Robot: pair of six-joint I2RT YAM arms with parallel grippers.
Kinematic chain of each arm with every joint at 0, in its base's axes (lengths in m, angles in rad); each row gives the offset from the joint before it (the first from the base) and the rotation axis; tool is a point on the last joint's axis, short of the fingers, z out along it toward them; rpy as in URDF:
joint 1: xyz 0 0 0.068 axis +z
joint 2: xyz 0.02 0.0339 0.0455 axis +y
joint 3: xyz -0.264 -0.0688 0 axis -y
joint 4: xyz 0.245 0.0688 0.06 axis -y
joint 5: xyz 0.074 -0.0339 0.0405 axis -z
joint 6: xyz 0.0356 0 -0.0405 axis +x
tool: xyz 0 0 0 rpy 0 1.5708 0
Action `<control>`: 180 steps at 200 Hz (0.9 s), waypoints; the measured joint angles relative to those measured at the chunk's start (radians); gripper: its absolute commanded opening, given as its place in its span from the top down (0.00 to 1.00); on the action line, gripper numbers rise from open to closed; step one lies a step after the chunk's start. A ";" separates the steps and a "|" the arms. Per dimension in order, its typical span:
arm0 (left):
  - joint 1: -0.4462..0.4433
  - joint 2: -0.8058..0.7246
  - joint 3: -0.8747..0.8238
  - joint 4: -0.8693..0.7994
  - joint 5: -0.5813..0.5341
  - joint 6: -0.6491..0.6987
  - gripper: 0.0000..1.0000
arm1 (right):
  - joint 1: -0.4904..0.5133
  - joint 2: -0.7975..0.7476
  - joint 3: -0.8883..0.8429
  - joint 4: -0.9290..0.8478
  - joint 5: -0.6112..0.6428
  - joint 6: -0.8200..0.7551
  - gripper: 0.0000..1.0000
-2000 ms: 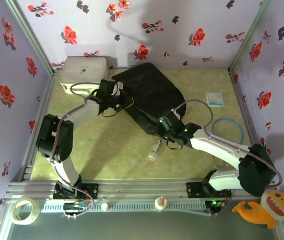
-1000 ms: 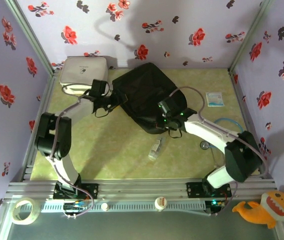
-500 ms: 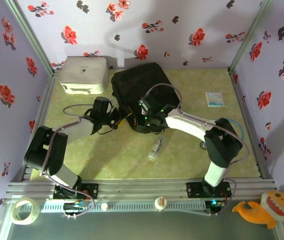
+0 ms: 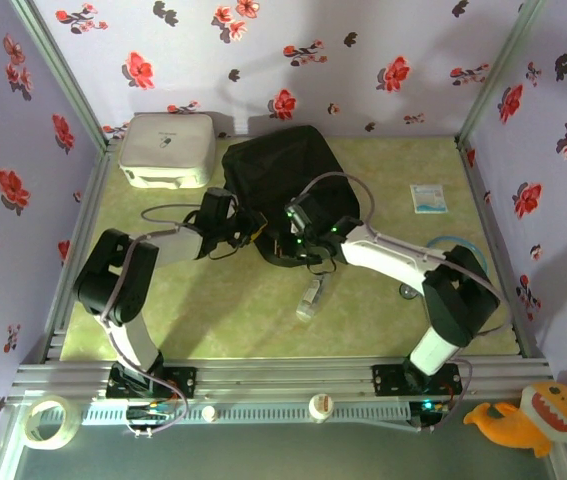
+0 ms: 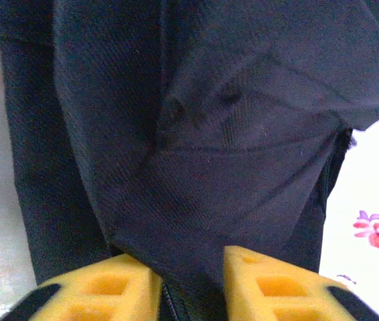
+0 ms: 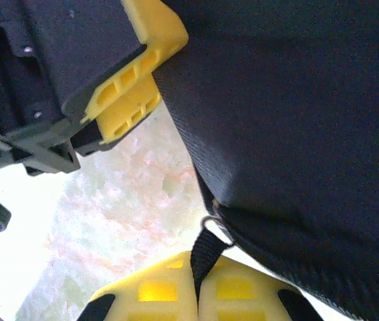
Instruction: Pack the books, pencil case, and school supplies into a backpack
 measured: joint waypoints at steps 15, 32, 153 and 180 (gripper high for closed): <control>0.000 0.014 0.021 -0.033 -0.019 0.016 0.94 | -0.005 -0.030 -0.029 -0.003 0.020 0.017 1.00; -0.003 0.031 0.035 -0.058 -0.031 0.040 1.00 | -0.014 -0.057 -0.065 -0.006 0.039 0.037 1.00; -0.005 0.043 0.079 -0.121 0.012 0.130 1.00 | -0.126 -0.191 -0.192 -0.027 0.110 0.131 1.00; -0.008 0.043 0.103 -0.146 0.055 0.165 1.00 | -0.175 -0.220 -0.227 -0.029 0.113 0.138 1.00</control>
